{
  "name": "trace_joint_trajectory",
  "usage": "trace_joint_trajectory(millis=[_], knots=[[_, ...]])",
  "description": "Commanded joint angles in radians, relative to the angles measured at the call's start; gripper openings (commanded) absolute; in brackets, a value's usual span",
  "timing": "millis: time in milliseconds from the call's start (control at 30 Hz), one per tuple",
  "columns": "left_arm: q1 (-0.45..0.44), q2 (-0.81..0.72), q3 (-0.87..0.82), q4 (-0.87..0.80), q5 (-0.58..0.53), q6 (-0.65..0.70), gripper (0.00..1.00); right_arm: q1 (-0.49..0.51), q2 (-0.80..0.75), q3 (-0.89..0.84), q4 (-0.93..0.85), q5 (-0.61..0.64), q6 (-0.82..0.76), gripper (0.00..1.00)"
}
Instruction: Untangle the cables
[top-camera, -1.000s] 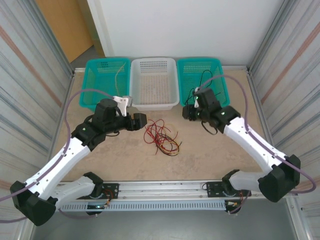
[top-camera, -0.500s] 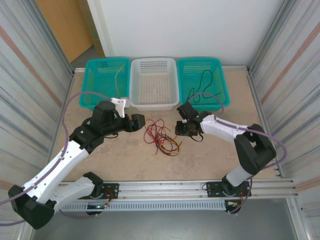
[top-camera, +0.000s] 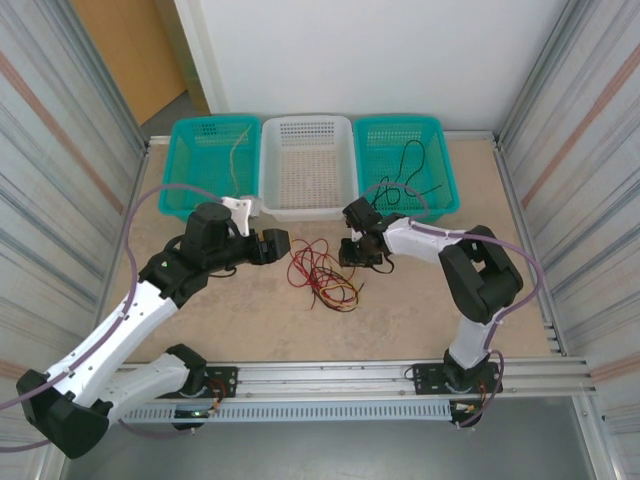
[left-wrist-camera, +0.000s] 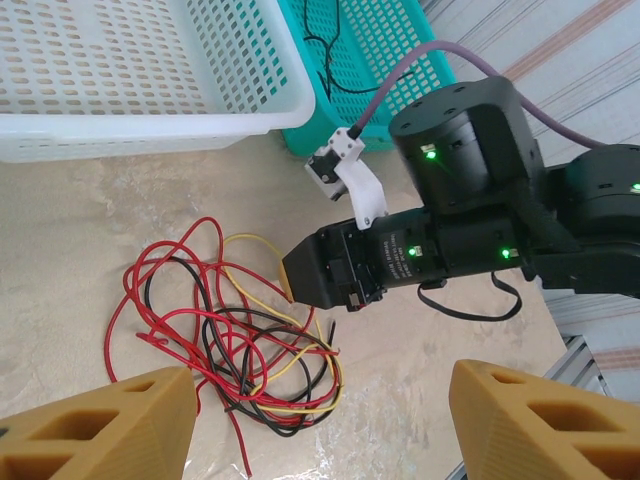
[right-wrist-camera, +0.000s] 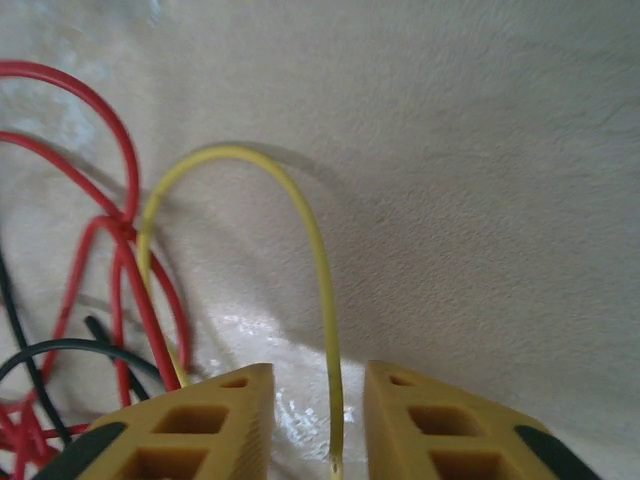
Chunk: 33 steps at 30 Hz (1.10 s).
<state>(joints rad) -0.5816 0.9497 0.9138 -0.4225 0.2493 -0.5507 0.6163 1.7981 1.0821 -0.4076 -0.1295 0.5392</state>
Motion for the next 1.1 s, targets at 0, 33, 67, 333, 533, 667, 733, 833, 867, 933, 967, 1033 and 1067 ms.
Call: trace_joint_trajectory(millis=[0, 33, 67, 333, 533, 667, 733, 833, 867, 933, 967, 1033, 1067], knots=[[0.002, -0.022, 0.009, -0.014, -0.016, 0.008, 0.68, -0.003, 0.013, 0.011, 0.004, -0.011, -0.018, 0.18], [0.003, -0.025, 0.010, -0.017, -0.015, 0.010, 0.68, -0.003, 0.006, 0.007, 0.006, -0.002, -0.018, 0.13], [0.003, -0.027, 0.010, -0.018, -0.016, 0.009, 0.69, -0.001, -0.003, 0.005, 0.007, 0.004, -0.018, 0.11], [0.003, -0.039, 0.011, -0.015, -0.010, 0.014, 0.70, 0.060, -0.219, -0.008, -0.074, 0.140, -0.070, 0.00], [0.006, -0.028, 0.029, 0.032, 0.035, 0.026, 0.70, 0.187, -0.484, -0.037, -0.089, 0.257, -0.106, 0.00], [0.005, -0.015, 0.032, 0.103, 0.097, 0.016, 0.71, 0.264, -0.612, -0.033, -0.083, 0.320, -0.117, 0.00], [0.005, -0.001, 0.030, 0.154, 0.149, 0.000, 0.70, 0.288, -0.654, -0.023, -0.078, 0.345, -0.119, 0.00], [-0.006, 0.021, 0.020, 0.239, 0.204, -0.024, 0.67, 0.311, -0.700, -0.006, -0.054, 0.351, -0.122, 0.00], [-0.014, 0.031, 0.025, 0.246, 0.205, -0.020, 0.67, 0.317, -0.710, 0.000, -0.047, 0.346, -0.123, 0.00], [-0.023, 0.053, 0.042, 0.249, 0.204, -0.010, 0.65, 0.323, -0.717, 0.016, -0.044, 0.335, -0.124, 0.00], [-0.024, 0.066, 0.052, 0.251, 0.210, -0.008, 0.63, 0.328, -0.718, 0.026, -0.045, 0.332, -0.125, 0.00], [-0.027, 0.089, 0.066, 0.259, 0.220, -0.013, 0.62, 0.343, -0.717, 0.041, -0.047, 0.334, -0.128, 0.00], [-0.029, 0.101, 0.071, 0.267, 0.228, -0.015, 0.61, 0.353, -0.716, 0.047, -0.048, 0.337, -0.130, 0.00]])
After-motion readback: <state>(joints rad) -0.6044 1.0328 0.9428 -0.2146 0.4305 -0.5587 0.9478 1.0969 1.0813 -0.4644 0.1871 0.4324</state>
